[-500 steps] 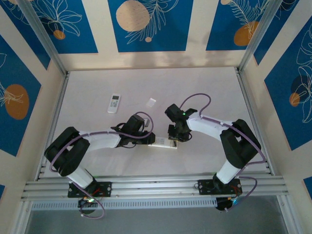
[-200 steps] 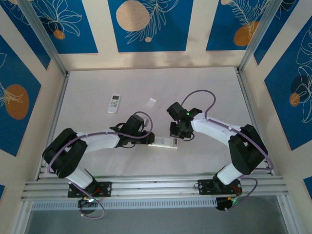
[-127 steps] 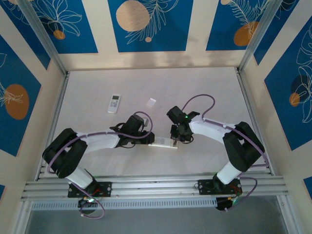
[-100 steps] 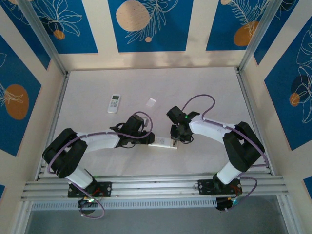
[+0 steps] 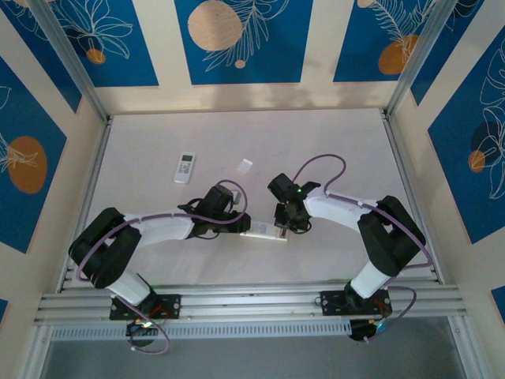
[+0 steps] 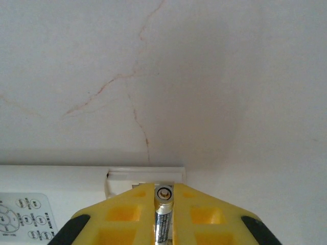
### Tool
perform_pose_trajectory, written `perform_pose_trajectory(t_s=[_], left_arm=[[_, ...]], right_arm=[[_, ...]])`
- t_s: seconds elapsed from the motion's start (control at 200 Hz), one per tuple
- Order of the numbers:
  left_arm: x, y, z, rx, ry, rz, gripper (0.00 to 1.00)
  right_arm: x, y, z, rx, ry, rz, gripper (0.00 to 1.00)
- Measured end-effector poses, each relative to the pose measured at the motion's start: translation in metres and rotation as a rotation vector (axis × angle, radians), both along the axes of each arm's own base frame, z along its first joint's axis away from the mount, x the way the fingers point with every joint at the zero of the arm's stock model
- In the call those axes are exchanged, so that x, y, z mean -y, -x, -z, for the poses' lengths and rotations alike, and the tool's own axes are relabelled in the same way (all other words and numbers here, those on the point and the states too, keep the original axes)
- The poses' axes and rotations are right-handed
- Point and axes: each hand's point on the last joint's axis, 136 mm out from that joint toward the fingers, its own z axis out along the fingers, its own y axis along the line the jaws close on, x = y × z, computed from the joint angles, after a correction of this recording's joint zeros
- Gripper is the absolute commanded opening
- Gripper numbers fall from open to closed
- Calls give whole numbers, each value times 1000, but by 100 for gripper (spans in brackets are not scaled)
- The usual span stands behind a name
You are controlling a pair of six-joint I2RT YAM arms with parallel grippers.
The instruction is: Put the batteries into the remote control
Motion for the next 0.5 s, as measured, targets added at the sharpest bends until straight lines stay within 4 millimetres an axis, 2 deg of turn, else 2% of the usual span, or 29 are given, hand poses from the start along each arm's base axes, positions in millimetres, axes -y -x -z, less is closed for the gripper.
perform_pose_trajectory(t_s=[0.5], left_arm=[[0,0,0,0,0,0,47]], right_arm=[[0,-1,-1,5,-17,49,12]])
